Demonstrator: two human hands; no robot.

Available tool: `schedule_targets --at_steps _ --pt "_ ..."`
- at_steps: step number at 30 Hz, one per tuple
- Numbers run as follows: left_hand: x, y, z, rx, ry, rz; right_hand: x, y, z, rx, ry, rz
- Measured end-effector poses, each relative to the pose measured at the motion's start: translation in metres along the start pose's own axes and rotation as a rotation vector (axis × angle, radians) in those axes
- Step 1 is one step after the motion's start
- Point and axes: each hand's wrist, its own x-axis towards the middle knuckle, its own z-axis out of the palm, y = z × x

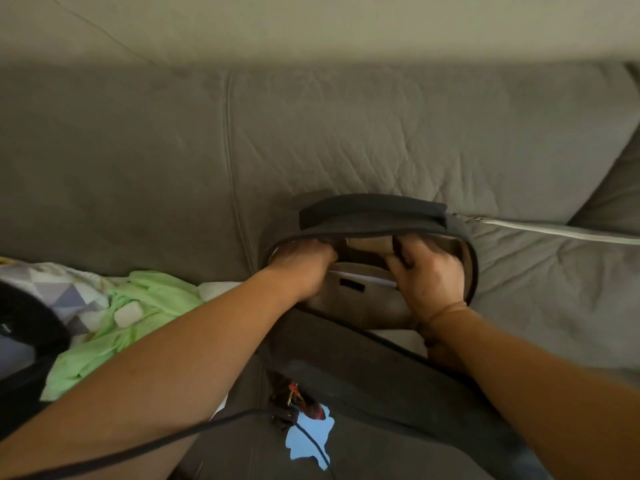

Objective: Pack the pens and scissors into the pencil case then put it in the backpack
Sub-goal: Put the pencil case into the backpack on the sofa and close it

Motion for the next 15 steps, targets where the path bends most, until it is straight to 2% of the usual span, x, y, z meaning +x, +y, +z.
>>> schedule_targets --at_steps 2,6,9,12,13,15 --pt "0.002 0.001 0.001 0.004 -0.026 0.046 0.002 -0.002 -0.003 0.041 0.017 -0.084" --pt "0.005 0.002 -0.001 -0.011 -0.056 0.079 -0.010 -0.016 -0.027 0.349 -0.145 -0.179" --pt "0.003 0.004 -0.001 -0.118 -0.075 0.093 -0.025 -0.022 -0.029 0.426 -0.419 -0.038" --pt "0.006 0.007 -0.003 -0.139 -0.051 0.060 -0.028 -0.014 -0.013 0.350 -0.738 0.104" --pt "0.008 0.008 -0.002 -0.150 -0.050 0.047 -0.027 -0.013 -0.008 0.314 -0.802 0.131" --pt "0.011 0.007 0.001 -0.164 -0.057 0.034 -0.021 -0.012 -0.002 0.232 -0.819 0.182"
